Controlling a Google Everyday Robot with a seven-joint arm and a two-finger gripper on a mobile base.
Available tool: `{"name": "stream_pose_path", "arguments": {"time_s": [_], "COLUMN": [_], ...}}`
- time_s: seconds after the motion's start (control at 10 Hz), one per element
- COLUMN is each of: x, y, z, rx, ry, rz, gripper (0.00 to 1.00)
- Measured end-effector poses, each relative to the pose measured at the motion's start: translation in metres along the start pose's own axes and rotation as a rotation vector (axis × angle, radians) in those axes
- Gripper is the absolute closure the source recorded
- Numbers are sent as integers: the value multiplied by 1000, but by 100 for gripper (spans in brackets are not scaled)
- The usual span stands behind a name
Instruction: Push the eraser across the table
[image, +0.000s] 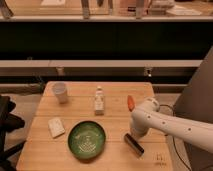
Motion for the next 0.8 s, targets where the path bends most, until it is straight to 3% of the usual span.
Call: {"name": "stream_pose_path", "arguments": {"time_s": [0.8], "x": [-8], "y": [-1], "z": [-1], "rx": [8], "ry": [-19], "rz": [-3], "gripper": [100]}}
